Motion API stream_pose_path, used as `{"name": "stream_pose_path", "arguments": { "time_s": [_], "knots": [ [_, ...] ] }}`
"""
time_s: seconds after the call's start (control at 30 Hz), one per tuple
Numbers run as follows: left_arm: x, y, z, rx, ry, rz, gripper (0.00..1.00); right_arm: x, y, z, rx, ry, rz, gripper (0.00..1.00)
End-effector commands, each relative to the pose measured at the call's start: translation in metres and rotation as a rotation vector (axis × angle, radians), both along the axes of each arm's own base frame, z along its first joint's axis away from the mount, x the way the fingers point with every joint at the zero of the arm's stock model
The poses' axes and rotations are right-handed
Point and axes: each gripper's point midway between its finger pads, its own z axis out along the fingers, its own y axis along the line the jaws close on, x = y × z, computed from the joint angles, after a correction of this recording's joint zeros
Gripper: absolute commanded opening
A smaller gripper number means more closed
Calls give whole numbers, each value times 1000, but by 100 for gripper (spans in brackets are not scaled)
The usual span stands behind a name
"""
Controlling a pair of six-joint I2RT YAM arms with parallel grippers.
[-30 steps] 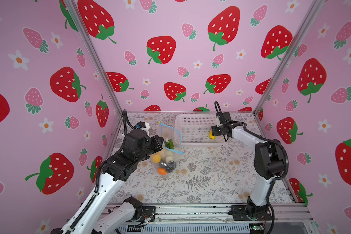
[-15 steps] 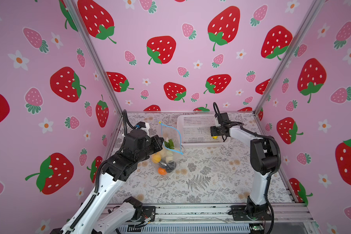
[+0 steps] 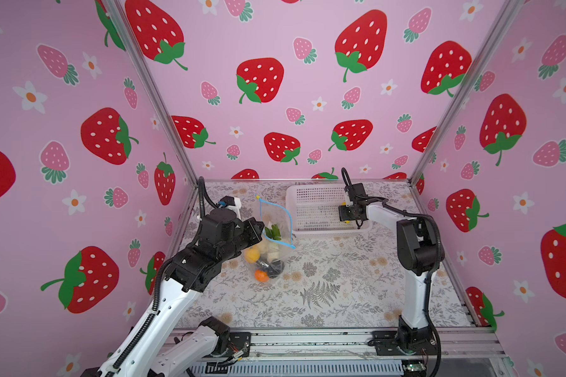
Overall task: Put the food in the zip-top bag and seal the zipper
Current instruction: 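Close the right gripper on the yellow banana and lift it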
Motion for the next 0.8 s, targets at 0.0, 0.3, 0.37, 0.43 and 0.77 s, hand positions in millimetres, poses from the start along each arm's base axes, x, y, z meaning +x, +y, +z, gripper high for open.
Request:
{"name": "stream_pose_path", "arguments": {
  "time_s": [0.0,0.3,0.37,0.43,0.77],
  "knots": [
    [0,2,6,-14,-18,12,0,8,-4,4,7,-3,-9,57],
    [1,3,6,-13,-16,15,0,11,-1,16,49,-23,-2,48],
    [1,2,5,-11,-15,15,0,12,2,20,61,-28,3,47],
    [1,2,6,-13,-15,16,0,11,3,24,67,-33,7,46],
    [1,3,3,-6,-11,22,0,3,8,55,117,-64,38,44]
  ]
}}
